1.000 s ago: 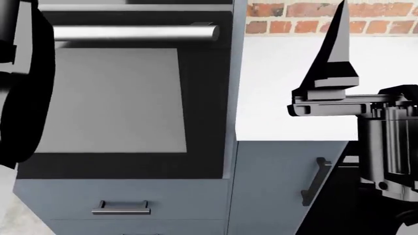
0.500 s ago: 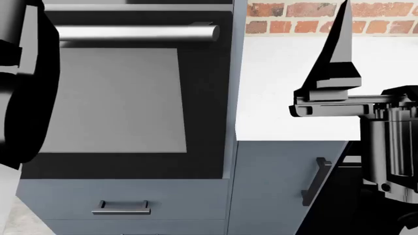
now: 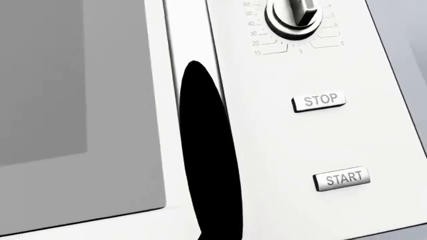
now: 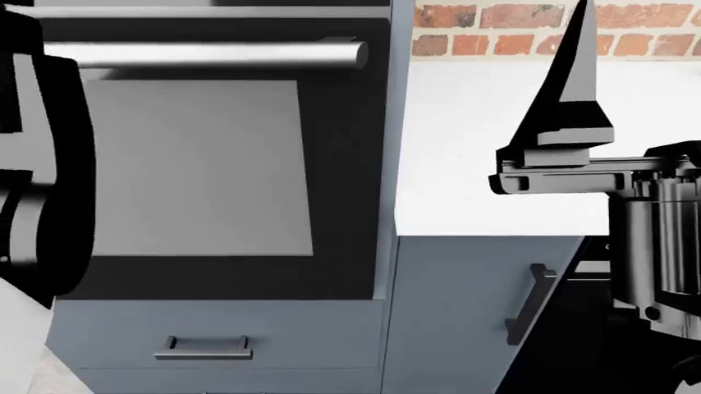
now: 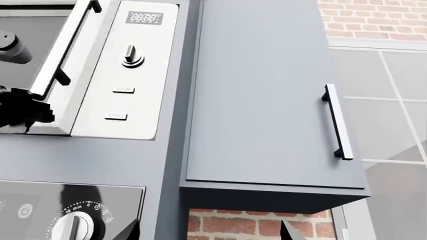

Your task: Open the microwave door

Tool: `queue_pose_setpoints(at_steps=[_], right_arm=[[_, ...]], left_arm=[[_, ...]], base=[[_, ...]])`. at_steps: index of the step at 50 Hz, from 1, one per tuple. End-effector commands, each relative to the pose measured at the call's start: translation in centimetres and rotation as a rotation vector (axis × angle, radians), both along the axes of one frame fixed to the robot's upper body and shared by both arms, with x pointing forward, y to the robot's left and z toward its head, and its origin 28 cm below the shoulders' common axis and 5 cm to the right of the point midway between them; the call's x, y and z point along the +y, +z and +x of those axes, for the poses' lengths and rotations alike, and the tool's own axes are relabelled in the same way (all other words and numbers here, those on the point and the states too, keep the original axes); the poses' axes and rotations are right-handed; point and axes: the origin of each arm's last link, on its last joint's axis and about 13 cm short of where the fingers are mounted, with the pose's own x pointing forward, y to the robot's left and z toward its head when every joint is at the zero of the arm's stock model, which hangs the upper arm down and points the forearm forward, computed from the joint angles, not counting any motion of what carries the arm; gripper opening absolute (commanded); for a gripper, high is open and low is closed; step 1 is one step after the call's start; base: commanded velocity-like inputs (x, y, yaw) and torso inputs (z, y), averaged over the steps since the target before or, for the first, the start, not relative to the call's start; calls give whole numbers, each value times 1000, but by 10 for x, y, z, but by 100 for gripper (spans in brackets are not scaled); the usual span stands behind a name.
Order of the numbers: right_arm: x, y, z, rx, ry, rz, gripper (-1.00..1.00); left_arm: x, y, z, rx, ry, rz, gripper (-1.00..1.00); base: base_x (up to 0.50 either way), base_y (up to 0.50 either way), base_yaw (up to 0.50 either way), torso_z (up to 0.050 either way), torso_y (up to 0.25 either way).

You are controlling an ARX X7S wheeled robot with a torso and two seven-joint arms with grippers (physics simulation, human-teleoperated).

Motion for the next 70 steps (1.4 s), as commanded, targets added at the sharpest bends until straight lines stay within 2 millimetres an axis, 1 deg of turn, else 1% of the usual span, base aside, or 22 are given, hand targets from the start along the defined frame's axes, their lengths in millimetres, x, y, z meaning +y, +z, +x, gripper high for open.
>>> queue_pose_setpoints(at_steps=[1,8,17,44,54,70], right_arm=[[-2,-1,0,-4,5,6,100],[0,1,-2,-9,8,8,100],[1,3,-4,-13,11,8,100],[-1,2,-4,-20,10,4,100],[1,5,-5,-23,10,2,100],[1,5,-4,-22,9,-1,100]], left_arm=[[1,6,-44,-46,-24,-7,-100],[3,2,-63,-57,-39,-16,-100],[3,2,-80,-72,-53,-18,-100],[5,4,-119,-122,-72,5,-100],[5,5,-126,-136,-73,15,-100],[8,4,-126,-137,-63,11,-100]], base=[[0,0,0,0,0],[0,0,0,0,2],[0,0,0,0,2],[0,0,0,1,3],[0,-1,-2,1,3],[-1,-1,-2,1,5]])
